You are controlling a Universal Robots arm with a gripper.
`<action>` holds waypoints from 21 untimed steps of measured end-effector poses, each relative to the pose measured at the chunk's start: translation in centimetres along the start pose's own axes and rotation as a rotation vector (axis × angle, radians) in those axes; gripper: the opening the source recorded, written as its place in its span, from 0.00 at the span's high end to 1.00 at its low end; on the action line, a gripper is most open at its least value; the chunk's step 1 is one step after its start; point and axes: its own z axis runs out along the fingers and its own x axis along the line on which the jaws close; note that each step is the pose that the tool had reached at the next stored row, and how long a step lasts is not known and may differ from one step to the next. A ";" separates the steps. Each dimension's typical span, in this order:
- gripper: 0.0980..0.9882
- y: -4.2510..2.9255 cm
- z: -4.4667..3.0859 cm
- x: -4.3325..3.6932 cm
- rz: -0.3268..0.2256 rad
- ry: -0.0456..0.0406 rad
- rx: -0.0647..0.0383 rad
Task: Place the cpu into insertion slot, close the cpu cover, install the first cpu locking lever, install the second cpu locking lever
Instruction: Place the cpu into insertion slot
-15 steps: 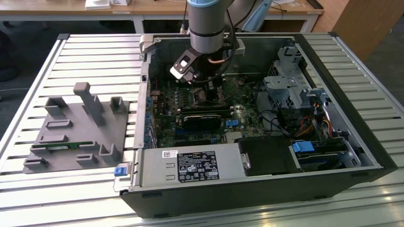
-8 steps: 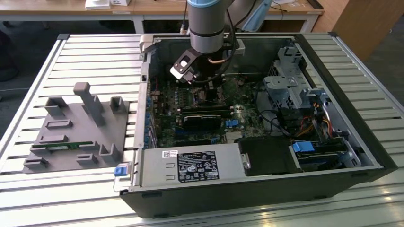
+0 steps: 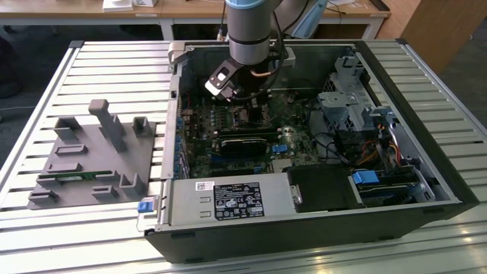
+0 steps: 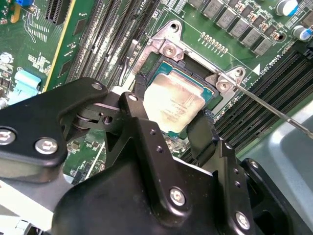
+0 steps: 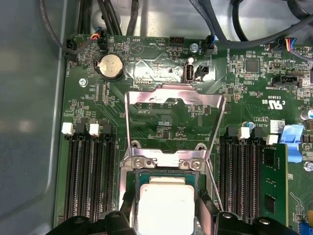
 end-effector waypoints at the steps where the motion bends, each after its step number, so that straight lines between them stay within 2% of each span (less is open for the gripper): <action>1: 0.42 0.00 0.00 0.00 0.000 0.0001 0.000; 12: 0.42 0.01 -0.11 -0.01 0.000 -0.0003 0.000; 18: 0.42 0.07 -0.72 -0.01 0.000 0.0001 0.000; 21: 0.43 0.13 -1.05 -0.01 0.000 0.0002 0.004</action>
